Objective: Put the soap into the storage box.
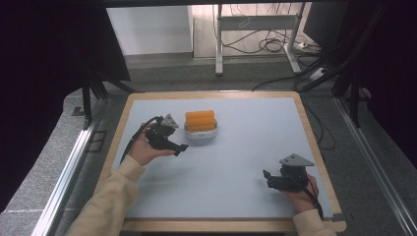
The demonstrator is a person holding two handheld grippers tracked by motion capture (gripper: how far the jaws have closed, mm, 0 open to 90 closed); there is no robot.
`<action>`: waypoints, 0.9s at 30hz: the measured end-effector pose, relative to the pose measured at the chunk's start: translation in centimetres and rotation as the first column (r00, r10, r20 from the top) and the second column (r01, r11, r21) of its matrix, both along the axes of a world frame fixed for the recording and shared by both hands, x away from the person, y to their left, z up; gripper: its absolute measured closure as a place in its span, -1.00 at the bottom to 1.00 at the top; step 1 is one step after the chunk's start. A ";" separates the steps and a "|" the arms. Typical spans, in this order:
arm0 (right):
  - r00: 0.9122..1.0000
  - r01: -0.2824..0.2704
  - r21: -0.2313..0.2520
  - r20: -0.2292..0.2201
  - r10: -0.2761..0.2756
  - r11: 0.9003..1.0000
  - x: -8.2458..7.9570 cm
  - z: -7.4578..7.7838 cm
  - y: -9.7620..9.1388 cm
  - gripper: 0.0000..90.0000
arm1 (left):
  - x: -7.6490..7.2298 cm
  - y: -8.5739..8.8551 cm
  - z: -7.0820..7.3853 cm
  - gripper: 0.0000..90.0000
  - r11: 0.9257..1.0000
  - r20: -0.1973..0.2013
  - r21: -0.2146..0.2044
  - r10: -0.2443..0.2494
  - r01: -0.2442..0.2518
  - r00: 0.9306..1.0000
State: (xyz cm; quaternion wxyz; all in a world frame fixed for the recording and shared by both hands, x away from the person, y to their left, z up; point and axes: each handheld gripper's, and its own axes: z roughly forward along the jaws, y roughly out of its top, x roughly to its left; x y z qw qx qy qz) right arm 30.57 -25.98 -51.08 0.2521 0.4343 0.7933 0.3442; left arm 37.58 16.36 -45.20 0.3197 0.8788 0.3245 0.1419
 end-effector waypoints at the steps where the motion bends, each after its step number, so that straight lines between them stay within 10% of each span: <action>1: 1.000 0.000 0.000 0.000 0.000 1.000 0.0 0.0 0.0 -0.69 | -0.3 0.1 -0.1 -0.60 1.000 0.002 -0.005 0.003 -0.003 1.000; 13: 1.000 -0.004 -0.001 -0.001 0.004 1.000 -0.1 0.0 0.2 -0.69 | -4.4 1.4 -2.5 -0.60 0.998 0.006 -0.054 0.033 -0.032 0.999; 27: 1.000 -0.008 -0.006 -0.001 0.008 1.000 -0.1 -0.1 0.3 -0.69 | -5.6 2.0 -3.5 -0.61 0.997 -0.010 -0.053 0.047 -0.047 0.999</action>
